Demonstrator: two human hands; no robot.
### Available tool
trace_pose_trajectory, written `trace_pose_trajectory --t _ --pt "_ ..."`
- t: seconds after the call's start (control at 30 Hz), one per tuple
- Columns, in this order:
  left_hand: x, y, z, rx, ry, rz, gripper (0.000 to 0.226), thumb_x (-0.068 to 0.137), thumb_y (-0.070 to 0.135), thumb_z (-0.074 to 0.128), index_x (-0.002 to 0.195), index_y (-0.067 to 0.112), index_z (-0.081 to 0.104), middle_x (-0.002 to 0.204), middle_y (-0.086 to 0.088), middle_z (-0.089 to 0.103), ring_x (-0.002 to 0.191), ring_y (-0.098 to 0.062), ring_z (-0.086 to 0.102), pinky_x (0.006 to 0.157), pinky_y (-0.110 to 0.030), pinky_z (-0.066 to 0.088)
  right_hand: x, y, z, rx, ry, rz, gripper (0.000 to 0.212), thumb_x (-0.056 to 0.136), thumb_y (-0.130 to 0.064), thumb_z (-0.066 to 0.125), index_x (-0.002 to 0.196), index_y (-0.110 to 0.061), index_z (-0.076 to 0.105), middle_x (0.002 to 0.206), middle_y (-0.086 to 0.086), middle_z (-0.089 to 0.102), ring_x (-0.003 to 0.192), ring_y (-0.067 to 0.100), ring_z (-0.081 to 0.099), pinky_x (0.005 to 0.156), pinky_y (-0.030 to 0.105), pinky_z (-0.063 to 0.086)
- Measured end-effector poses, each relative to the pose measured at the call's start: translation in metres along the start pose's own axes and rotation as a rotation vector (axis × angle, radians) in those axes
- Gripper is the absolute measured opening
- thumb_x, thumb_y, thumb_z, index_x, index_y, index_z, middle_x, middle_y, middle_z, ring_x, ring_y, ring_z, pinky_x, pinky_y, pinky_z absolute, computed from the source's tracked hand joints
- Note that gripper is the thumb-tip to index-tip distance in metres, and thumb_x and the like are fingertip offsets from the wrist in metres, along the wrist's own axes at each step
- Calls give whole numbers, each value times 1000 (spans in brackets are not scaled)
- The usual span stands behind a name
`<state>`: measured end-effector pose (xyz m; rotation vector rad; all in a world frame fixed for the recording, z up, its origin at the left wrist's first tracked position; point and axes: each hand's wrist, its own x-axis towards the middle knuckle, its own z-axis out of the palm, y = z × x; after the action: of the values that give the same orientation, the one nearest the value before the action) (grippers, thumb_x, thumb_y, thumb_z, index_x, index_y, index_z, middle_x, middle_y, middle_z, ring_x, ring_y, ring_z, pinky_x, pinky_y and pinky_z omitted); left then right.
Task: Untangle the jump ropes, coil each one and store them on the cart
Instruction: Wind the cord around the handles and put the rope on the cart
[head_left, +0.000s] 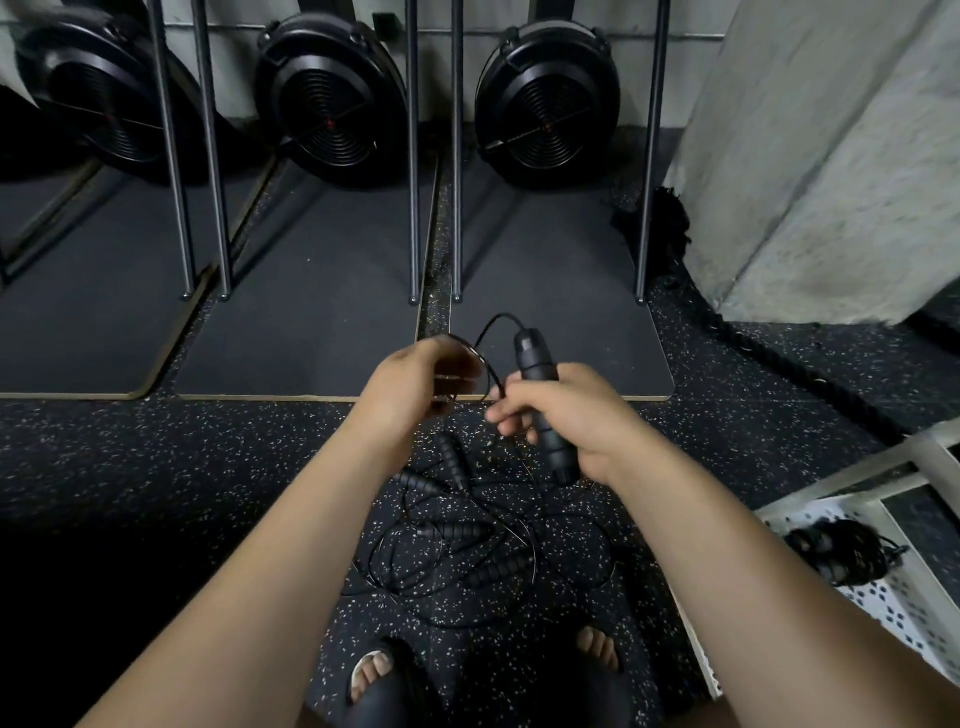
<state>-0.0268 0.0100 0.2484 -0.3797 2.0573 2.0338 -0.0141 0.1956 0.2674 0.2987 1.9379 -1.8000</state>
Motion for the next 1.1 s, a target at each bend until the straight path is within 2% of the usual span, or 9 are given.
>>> trace_pose_trajectory --t 0.17,0.27,0.37,0.5,0.57,0.73,0.83,0.97,1.1 --pt "-4 -17 6 343 -254 -49 33 99 1 53 104 24 76 109 -4 79 93 -13 68 82 -34 49 -20 -30 -14 203 -50 -136 18 92 4 64 108 3 72 93 18 79 65 16 68 56 22 47" --pt "-11 -21 15 403 -389 -41 31 100 8 67 110 35 76 111 12 78 90 -2 69 83 -32 56 -25 -37 -25 328 -67 -161 17 94 2 59 102 -2 73 90 14 77 66 14 65 54 20 48" --pt "-17 -25 27 365 -444 30 20 101 14 73 114 28 77 106 12 78 82 3 67 73 -18 51 -27 -43 -32 452 -83 -133 18 96 -2 55 101 -5 72 86 8 75 65 12 61 53 20 47" --pt "-18 -38 37 490 -481 66 9 103 23 73 107 27 79 107 9 80 102 -4 72 105 -32 53 -29 -48 -41 576 -81 -124 17 97 -4 52 104 -6 69 85 5 72 64 9 59 52 18 47" --pt "-19 -41 40 558 -496 57 8 103 26 72 105 30 79 105 15 80 107 -4 72 111 -36 52 -29 -49 -45 616 -70 -127 17 98 -5 53 103 -7 68 85 4 71 64 9 59 52 18 47" --pt "-24 -37 41 723 -506 87 16 107 39 64 105 33 79 102 21 78 98 5 70 91 -19 52 -26 -48 -50 661 -32 -119 18 97 -6 54 104 -7 70 85 2 72 65 8 60 54 18 47" --pt "-25 -34 39 696 -508 130 17 107 35 64 103 29 79 92 20 76 85 4 69 77 -16 51 -17 -41 -51 621 -11 -108 23 98 -7 55 114 -5 72 85 2 73 63 8 60 53 18 47" --pt "-26 -18 37 489 -387 248 20 108 25 64 101 11 75 89 -1 75 64 -1 60 58 -12 45 4 -15 -49 298 84 -17 26 93 -3 65 117 1 74 78 8 69 55 12 56 48 22 46" --pt "-17 -6 28 266 -230 287 26 107 29 66 91 9 71 90 -15 75 75 -17 57 73 -31 42 11 5 -38 109 -37 117 14 91 2 65 103 -3 69 82 14 71 58 16 59 49 25 47"
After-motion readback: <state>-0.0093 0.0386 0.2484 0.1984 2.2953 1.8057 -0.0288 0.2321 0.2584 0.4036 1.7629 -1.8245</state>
